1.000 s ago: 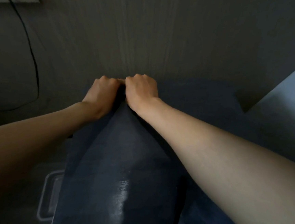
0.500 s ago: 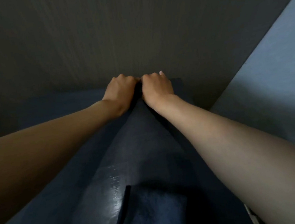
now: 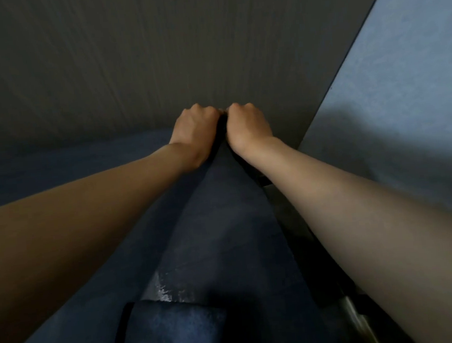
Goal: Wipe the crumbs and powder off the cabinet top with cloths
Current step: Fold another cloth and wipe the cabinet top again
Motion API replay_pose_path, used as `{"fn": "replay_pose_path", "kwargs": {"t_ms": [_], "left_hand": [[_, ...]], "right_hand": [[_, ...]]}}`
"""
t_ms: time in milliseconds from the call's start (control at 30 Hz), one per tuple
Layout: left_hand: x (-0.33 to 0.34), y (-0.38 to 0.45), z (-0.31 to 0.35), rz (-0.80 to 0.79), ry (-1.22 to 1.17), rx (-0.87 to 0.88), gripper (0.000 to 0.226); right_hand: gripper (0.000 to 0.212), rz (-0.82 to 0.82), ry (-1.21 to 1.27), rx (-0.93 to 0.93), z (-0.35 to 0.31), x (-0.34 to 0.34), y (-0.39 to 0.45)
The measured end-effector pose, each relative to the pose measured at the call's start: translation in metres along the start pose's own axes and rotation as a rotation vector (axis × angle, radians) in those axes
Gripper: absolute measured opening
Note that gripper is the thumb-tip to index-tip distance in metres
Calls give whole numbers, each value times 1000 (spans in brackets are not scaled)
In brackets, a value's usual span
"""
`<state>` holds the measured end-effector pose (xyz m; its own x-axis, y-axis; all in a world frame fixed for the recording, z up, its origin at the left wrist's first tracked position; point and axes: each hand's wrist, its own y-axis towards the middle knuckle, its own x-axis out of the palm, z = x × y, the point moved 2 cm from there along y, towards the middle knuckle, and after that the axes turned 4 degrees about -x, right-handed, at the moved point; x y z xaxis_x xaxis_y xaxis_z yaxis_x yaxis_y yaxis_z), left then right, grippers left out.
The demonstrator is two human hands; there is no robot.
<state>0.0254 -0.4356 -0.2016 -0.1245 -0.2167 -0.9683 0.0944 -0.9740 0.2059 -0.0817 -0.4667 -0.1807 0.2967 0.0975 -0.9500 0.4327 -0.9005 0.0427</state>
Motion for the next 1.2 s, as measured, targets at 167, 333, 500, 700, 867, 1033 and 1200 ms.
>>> {"fn": "replay_pose_path", "kwargs": {"t_ms": [167, 333, 500, 700, 867, 1033, 1200], "left_hand": [[2, -5, 17, 15, -35, 48, 32], [-6, -26, 34, 32, 4, 137, 28], [-12, -57, 52, -44, -8, 106, 29], [-19, -99, 75, -86, -23, 92, 25], [-24, -129, 95, -147, 25, 106, 34], [-30, -157, 117, -182, 30, 146, 37], [-26, -175, 119, -182, 17, 194, 45]], "right_hand": [[32, -29, 124, 115, 20, 9, -7], [27, -61, 204, 137, 31, 6, -30], [30, -56, 132, 113, 36, 1, -64], [27, -33, 70, 53, 38, 0, -119], [22, -47, 69, 39, 44, -9, -163], [21, -73, 22, 48, 48, -20, -203], [20, -74, -46, 63, 44, -23, -226]]}}
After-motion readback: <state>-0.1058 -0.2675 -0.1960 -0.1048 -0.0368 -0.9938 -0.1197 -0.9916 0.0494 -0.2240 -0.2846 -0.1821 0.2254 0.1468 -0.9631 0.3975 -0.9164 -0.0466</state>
